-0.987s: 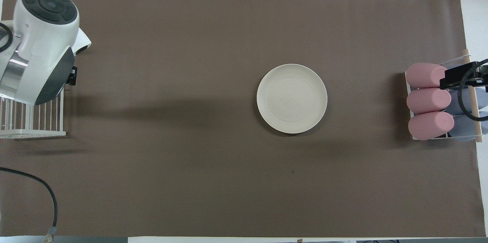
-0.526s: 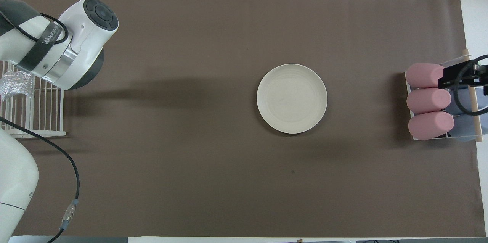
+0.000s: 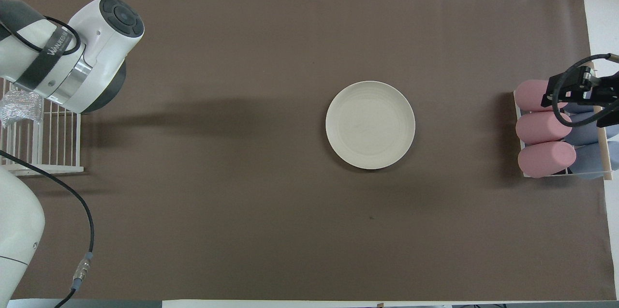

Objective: Wipe plate with sponge
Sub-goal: 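Reach into the wire basket and grasp the clear scrubber with the left gripper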

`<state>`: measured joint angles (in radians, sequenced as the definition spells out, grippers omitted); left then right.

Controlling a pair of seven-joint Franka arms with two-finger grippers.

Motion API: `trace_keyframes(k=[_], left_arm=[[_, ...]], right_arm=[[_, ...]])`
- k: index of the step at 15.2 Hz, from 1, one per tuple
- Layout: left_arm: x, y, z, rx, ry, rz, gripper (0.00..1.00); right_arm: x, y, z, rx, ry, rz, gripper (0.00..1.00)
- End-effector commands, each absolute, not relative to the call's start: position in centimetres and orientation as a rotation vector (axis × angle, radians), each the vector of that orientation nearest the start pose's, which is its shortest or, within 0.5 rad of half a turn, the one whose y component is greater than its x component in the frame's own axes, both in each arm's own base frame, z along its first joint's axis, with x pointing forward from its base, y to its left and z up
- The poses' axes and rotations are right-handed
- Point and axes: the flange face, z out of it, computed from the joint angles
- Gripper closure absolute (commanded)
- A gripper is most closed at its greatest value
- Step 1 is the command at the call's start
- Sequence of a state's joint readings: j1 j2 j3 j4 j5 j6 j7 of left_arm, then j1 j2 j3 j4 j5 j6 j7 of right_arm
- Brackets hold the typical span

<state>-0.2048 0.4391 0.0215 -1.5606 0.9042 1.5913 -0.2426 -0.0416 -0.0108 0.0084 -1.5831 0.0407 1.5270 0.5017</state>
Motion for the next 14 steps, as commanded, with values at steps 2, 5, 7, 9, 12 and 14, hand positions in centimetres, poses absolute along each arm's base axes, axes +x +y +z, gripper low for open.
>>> trace_keyframes(k=[2,5,7,9,12,14], left_arm=[[65.2,-3.3,39.8,-2.155,0.183,0.221,0.05],[65.2,-2.6,39.7,-2.158,0.17,0.224,0.23],[65.1,-2.5,39.7,-2.158,0.142,0.219,0.76],[65.2,-2.5,39.8,-2.163,0.085,0.183,1.0],[65.2,-2.6,39.8,-2.169,0.081,0.179,1.0],[65.2,-2.7,39.9,-2.171,0.079,0.178,1.0]], right_arm=[[53.9,0.1,62.4,-2.896,1.074,0.099,0.0],[53.9,0.4,62.3,-2.896,1.077,0.099,0.0],[53.8,0.4,62.4,-2.9,1.063,0.102,0.0],[53.8,0.5,62.4,-2.902,1.061,0.106,0.0],[53.8,0.5,62.4,-2.881,1.118,0.108,0.0],[53.7,1.2,62.4,-2.856,1.192,0.117,0.0]])
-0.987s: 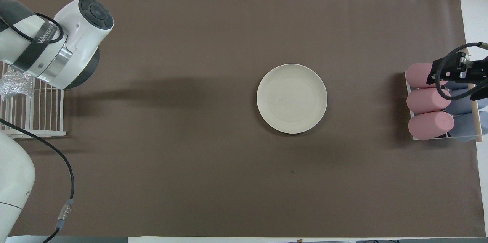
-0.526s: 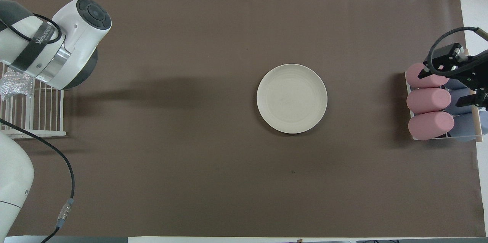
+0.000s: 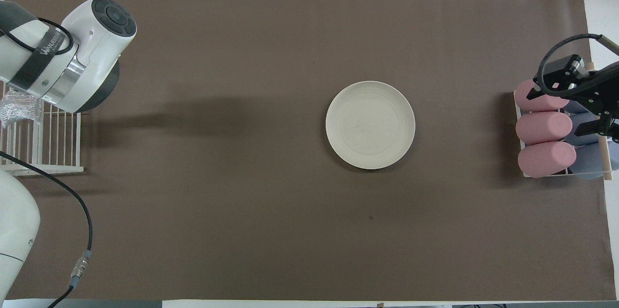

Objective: Wipe plate with sponge
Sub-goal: 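Reach into the wire basket and grasp the clear scrubber with the left gripper, then lift the scrubber out with the left gripper while the right gripper advances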

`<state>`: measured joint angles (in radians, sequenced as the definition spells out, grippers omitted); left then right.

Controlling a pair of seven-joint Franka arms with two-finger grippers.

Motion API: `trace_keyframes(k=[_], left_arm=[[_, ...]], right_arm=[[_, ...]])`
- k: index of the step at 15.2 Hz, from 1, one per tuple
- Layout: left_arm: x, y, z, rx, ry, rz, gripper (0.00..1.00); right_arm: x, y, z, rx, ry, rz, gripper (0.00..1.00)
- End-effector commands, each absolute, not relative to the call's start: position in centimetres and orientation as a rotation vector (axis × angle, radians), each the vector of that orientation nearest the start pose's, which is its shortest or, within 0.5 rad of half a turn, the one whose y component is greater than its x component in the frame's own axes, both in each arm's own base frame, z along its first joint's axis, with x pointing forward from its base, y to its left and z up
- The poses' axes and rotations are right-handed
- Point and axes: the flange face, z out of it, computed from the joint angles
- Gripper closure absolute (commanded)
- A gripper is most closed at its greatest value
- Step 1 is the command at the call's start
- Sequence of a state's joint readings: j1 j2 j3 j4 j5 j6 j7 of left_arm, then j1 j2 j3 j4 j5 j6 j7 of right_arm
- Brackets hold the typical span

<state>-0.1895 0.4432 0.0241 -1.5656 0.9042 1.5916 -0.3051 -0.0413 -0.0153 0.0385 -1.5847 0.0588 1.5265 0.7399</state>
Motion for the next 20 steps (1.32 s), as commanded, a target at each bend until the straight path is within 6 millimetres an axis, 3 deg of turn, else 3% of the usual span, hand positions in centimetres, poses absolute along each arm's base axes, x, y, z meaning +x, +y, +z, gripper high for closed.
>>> trace_keyframes(k=[1,3,5,7,10,12,13,14,15,18,20], left_arm=[[65.2,-2.7,40.0,-2.172,0.077,0.179,1.0],[65.3,-3.1,40.8,-2.194,0.061,0.176,1.0],[65.4,-3.6,43.2,-2.325,-0.027,0.19,1.0],[64.8,-4.6,47.5,-2.494,-0.149,0.224,1.0],[63.1,-6.8,51.5,-2.734,-0.259,0.351,1.0],[61.7,-8.5,54.7,-2.916,-0.289,0.364,1.0],[60.6,-9.2,57.3,-3.022,-0.357,0.339,1.0],[60.2,-9.2,58.6,-3.108,-0.443,0.336,1.0],[60.4,-8.3,59.2,-3.172,-0.502,0.341,1.0],[60.6,-8.4,60.2,-3.401,-0.611,0.449,1.0],[60.1,-7.1,59.8,-3.542,-0.699,0.556,1.0]], right_arm=[[53.7,1.4,62.5,-2.847,1.219,0.122,0.0],[53.6,2.5,62.6,-2.818,1.296,0.125,0.0],[53.5,3.7,62.9,-2.771,1.4,0.119,0.0],[53.4,5.3,63.0,-2.728,1.491,0.12,0.0],[52.5,7.4,63.3,-2.677,1.614,0.136,0.0],[52.2,8.6,63.4,-2.635,1.698,0.144,0.0],[52.1,9.3,63.4,-2.608,1.744,0.141,0.0],[51.9,10.1,63.5,-2.575,1.797,0.139,0.0],[51.8,10.9,63.5,-2.543,1.847,0.137,0.0],[51.3,13.0,63.6,-2.488,1.925,0.128,0.0],[51.0,14.0,63.6,-2.461,1.941,0.154,0.0]])
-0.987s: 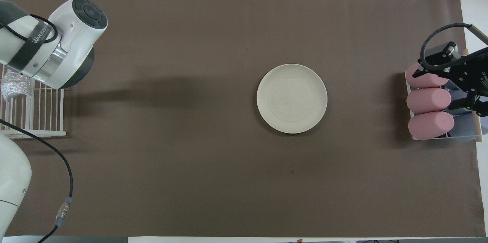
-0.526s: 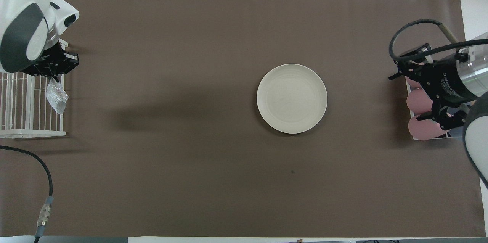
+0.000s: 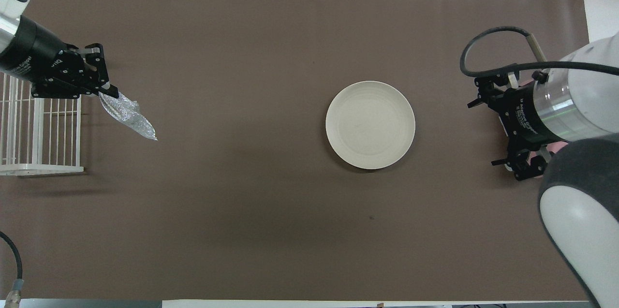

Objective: Wipe plate with sponge
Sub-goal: 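Lift the scrubber out with the left gripper while the right gripper advances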

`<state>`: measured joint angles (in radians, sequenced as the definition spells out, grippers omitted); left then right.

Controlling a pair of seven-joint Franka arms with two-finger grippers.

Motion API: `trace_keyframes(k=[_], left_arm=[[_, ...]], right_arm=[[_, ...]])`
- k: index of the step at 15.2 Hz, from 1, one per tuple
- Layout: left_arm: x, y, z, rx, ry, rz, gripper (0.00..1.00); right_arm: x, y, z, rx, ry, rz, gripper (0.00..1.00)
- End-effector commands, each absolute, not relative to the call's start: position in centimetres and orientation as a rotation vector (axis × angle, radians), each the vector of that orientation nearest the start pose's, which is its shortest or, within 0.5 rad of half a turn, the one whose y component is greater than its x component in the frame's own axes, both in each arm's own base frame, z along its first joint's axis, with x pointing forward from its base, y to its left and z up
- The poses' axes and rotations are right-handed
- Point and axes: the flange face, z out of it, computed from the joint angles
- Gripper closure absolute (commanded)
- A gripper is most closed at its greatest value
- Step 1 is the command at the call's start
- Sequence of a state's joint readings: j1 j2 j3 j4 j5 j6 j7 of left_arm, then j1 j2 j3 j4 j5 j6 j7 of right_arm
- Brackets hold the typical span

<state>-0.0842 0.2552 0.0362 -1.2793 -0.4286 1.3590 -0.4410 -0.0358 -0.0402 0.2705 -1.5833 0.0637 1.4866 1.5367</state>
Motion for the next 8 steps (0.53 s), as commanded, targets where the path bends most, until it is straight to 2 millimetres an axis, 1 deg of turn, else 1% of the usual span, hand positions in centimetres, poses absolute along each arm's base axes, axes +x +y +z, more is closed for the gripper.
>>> trace_keyframes(k=[1,2,4,6,8], left_arm=[[59.6,-7.4,59.8,-3.632,-0.709,0.57,1.0],[58.8,-7.8,58.9,-3.698,-0.705,0.609,1.0],[57.1,-8.3,57.4,-3.838,-0.665,0.587,1.0],[54.9,-8.7,55.1,-3.982,-0.547,0.516,1.0],[52.6,-8.5,53.7,-4.145,-0.48,0.396,1.0]], right_arm=[[50.7,14.2,63.8,-2.46,1.931,0.156,0.0],[50.7,14.3,63.9,-2.461,1.926,0.147,0.0],[50.6,14.4,63.9,-2.468,1.913,0.147,0.0],[50.5,14.4,63.7,-2.469,1.923,0.156,0.0],[50.4,14.3,63.3,-2.475,1.929,0.165,0.0]])
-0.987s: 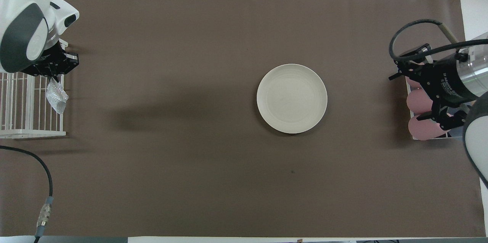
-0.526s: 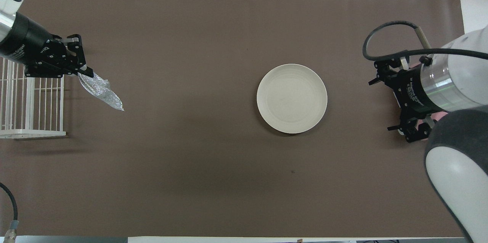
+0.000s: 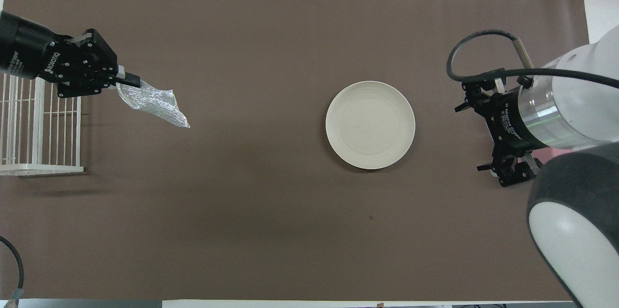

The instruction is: Wipe plate with sponge

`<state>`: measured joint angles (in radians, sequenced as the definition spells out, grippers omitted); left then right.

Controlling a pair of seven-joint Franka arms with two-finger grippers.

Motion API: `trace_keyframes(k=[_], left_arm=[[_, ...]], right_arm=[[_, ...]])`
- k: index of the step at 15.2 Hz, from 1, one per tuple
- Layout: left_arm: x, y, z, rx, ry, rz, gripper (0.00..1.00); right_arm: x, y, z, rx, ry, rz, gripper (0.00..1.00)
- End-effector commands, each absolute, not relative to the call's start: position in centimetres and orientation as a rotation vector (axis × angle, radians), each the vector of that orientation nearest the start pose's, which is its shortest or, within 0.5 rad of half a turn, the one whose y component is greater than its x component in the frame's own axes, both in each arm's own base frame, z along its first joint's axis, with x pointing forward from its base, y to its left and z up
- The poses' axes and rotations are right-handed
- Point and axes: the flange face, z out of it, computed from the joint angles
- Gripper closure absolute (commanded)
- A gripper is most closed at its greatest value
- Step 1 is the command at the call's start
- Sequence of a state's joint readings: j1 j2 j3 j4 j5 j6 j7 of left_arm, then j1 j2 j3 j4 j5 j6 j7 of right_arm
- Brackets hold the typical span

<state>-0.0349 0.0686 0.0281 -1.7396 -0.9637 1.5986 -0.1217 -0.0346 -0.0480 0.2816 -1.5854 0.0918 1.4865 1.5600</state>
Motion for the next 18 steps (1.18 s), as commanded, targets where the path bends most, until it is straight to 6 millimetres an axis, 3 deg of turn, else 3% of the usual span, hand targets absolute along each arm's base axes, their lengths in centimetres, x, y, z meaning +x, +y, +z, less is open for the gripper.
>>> trace_keyframes(k=[1,6,12,15,18], left_arm=[[51.7,-8.6,53.2,2.024,0.208,-0.169,1.0],[49.7,-12.0,52.7,1.867,0.189,-0.113,1.0],[43.6,-16.8,50.1,1.759,0.076,-0.091,1.0],[41.9,-19.6,49.1,1.737,0.001,-0.095,1.0],[41.0,-20.6,48.3,1.719,-0.038,-0.098,1.0]], right_arm=[[50.1,14.4,63.4,-2.489,1.916,0.16,0.0],[49.8,14.8,63.4,-2.541,1.85,0.162,0.0],[49.8,15.9,63.7,-2.503,1.883,0.153,0.0],[49.1,19.3,64.1,-2.446,1.924,0.119,0.0],[48.1,23.3,64.5,-2.36,1.949,0.058,0.0]])
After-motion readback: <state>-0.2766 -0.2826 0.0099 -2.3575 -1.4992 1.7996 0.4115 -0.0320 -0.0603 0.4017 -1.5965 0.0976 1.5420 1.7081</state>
